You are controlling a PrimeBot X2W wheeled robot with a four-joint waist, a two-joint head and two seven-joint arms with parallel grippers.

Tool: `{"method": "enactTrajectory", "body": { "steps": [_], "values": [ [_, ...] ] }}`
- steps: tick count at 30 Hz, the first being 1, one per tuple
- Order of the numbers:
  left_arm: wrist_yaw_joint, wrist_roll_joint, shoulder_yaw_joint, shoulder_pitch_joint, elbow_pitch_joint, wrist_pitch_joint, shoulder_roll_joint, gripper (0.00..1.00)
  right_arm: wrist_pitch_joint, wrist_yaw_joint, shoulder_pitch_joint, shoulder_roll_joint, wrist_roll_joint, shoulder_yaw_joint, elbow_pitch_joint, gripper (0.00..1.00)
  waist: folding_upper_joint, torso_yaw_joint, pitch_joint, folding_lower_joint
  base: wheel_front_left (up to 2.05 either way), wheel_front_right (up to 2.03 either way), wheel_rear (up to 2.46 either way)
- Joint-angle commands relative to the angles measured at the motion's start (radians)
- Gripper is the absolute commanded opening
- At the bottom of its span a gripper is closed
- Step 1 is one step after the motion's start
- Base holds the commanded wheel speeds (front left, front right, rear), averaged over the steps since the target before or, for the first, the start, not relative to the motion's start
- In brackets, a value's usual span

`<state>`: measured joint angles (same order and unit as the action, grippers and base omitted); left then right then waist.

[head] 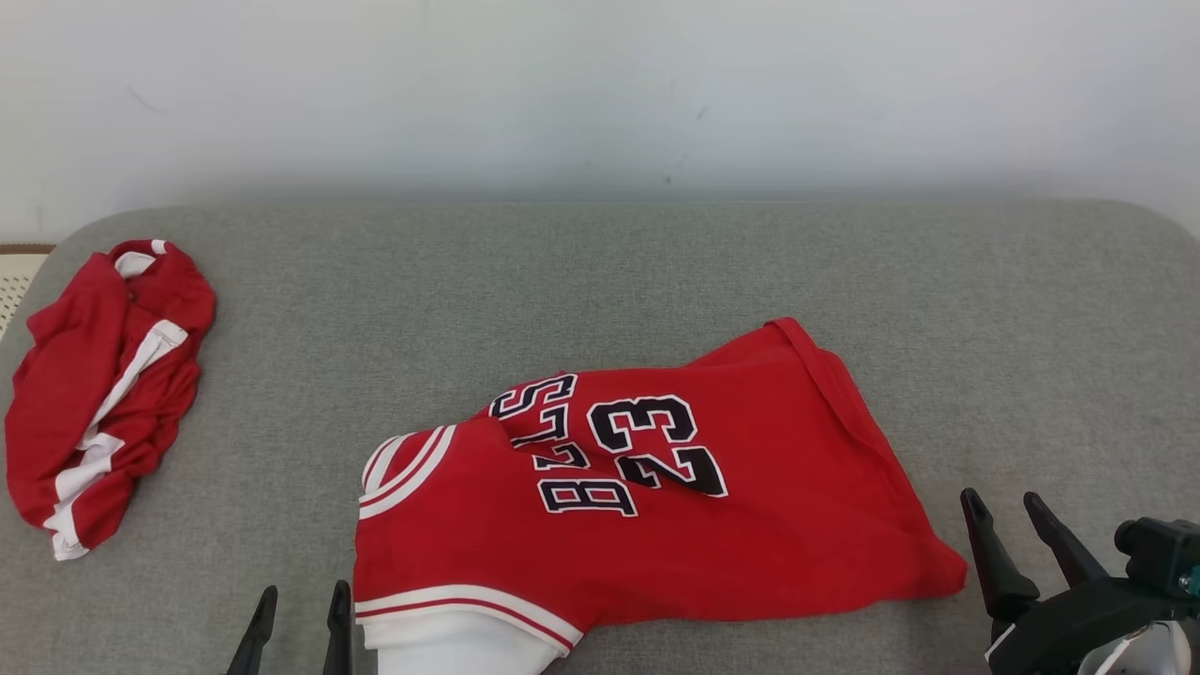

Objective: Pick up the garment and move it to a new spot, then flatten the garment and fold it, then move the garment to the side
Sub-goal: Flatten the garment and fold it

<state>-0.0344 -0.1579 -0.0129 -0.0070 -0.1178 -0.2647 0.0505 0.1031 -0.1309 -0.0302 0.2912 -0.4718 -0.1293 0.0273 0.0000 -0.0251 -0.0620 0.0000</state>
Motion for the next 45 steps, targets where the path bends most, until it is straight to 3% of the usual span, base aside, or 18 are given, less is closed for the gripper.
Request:
{"method": "enactTrajectory", "body": {
  "steps": [1, 20, 33, 45],
  "values": [
    [0.000, -0.009, 0.003, -0.008, -0.001, -0.002, 0.000, 1.00, -0.015, 0.000, -0.009, -0.010, 0.006, 0.001, 0.010, 1.00, 0.0000, -0.007, 0.003, 0.0000, 0.00, 0.00, 0.00],
    [0.025, -0.010, -0.001, 0.011, 0.041, -0.002, 0.000, 1.00, -0.259, 0.000, -0.024, -0.063, 0.132, 0.032, 0.053, 1.00, 0.0000, -0.006, 0.027, 0.0000, 0.00, 0.00, 0.00],
    [0.035, -0.003, -0.007, 0.009, 0.046, -0.002, 0.000, 1.00, -0.320, 0.000, 0.001, -0.109, 0.191, 0.049, 0.083, 1.00, 0.0000, 0.005, 0.046, 0.0000, 0.00, 0.00, 0.00],
    [0.034, 0.074, -0.007, -0.011, 0.053, -0.002, 0.000, 1.00, -0.341, 0.000, 0.001, -0.092, 0.193, -0.014, 0.095, 1.00, 0.0000, 0.006, 0.061, 0.0000, 0.00, 0.00, 0.00]
  ]
}}
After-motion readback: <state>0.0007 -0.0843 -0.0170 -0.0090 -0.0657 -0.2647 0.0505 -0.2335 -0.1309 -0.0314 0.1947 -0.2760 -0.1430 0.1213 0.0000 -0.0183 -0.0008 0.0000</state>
